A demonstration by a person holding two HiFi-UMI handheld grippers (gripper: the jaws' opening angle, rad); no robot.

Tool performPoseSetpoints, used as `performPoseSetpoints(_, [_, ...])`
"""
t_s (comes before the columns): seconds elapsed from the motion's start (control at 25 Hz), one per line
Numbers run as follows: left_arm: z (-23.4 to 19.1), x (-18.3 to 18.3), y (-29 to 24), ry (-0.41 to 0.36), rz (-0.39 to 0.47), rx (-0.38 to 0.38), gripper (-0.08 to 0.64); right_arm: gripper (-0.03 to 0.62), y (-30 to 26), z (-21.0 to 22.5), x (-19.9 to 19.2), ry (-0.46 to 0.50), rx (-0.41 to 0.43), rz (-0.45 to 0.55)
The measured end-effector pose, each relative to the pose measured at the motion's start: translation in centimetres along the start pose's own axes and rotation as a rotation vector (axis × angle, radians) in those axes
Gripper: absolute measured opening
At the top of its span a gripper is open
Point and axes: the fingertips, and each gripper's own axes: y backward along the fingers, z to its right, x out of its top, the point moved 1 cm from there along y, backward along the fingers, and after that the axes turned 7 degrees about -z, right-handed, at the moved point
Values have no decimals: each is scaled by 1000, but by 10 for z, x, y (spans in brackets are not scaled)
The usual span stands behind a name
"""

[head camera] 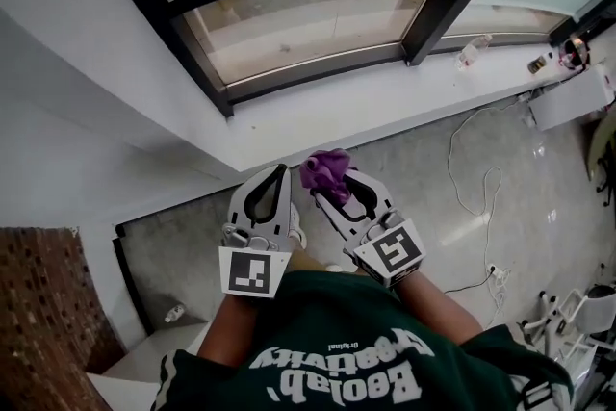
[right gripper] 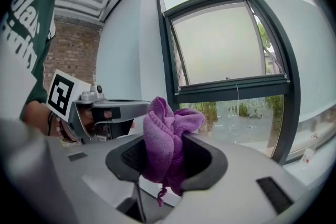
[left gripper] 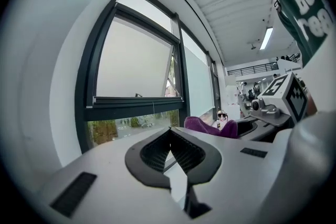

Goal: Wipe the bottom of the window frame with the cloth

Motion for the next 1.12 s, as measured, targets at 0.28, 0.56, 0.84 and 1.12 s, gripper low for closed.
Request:
performPoseSetpoints(0.28, [-70,26,-68,-17,16,-87,9,174,-83,30,41,-7,-10,-19])
performPoseSetpoints(0.56, [-107,21,-114,-9,-39,-90,9,173,-126,58,57,-19,11,-30])
performPoseSetpoints(0.84, [-116,21,-160,26,-71,7,9,173,-151,104,58,-21,95,-37])
performPoseSetpoints(1.12, [-109,4,-201,145,-98,140,9,174,-163,164,51,-54,194,-6])
